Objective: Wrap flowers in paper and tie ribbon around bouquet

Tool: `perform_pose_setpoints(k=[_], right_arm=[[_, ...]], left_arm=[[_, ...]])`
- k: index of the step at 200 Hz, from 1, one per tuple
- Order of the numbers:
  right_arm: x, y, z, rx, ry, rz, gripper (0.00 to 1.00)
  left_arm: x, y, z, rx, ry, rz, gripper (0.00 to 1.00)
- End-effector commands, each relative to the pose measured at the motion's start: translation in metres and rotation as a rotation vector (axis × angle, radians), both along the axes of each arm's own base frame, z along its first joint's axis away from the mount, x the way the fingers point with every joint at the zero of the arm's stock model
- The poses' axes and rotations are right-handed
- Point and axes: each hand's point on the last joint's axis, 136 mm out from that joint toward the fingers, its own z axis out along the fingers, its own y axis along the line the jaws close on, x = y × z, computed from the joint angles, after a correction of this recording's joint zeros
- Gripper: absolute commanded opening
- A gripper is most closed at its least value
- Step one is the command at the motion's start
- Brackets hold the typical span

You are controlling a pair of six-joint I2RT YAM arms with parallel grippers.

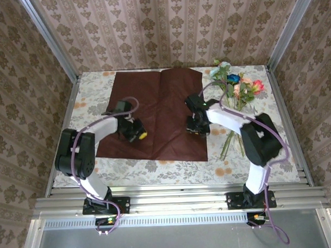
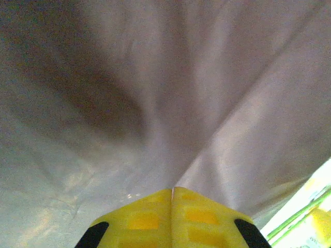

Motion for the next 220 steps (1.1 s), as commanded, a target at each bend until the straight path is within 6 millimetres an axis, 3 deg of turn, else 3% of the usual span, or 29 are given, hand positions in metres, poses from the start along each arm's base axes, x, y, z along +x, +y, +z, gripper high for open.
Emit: perform_pose_setpoints(k=[1,26,54,93,113,129,153,173,199,220], right_arm=[[0.031,0.009,-0.01,-0.047,-0.015,0.048,0.31],[0.014,0.012,-0.036,-0.052,0.111,0.079,0.27],[-0.029,0.02,-0.05,0.006,0.198,0.112,0.27],[-0.093,0.057,-0.046,0.246,0.307,0.179,0.31],[-0.11,0.078,-0.036,0.338,0.341,0.227,0.38],[-0.109,0.083,-0.027,0.356,0.331,0.242,0.45],[-0.094,0.083,0.001,0.392,0.27,0.229,0.52],[-0.072,0.067,0.022,0.39,0.175,0.182,0.54],[-0.045,0.037,0.019,0.308,0.102,0.119,0.51],[-0.025,0.023,0.004,0.234,0.096,0.084,0.48]], left_arm=[[0.007,-0.003,-0.012,-0.063,0.049,0.118,0.0],[0.009,0.034,-0.022,0.01,0.068,0.137,0.0],[0.02,0.083,-0.027,0.042,0.077,0.181,0.0],[0.044,0.128,-0.027,0.054,0.082,0.229,0.0],[0.056,0.139,-0.023,0.066,0.067,0.248,0.0],[0.063,0.139,-0.013,0.081,0.036,0.243,0.0],[0.065,0.125,0.025,0.138,-0.054,0.192,0.0],[0.055,0.08,0.046,0.075,-0.093,0.127,0.01],[0.024,0.004,0.035,-0.067,-0.024,0.042,0.0],[0.011,-0.027,0.017,-0.116,0.003,0.049,0.0]])
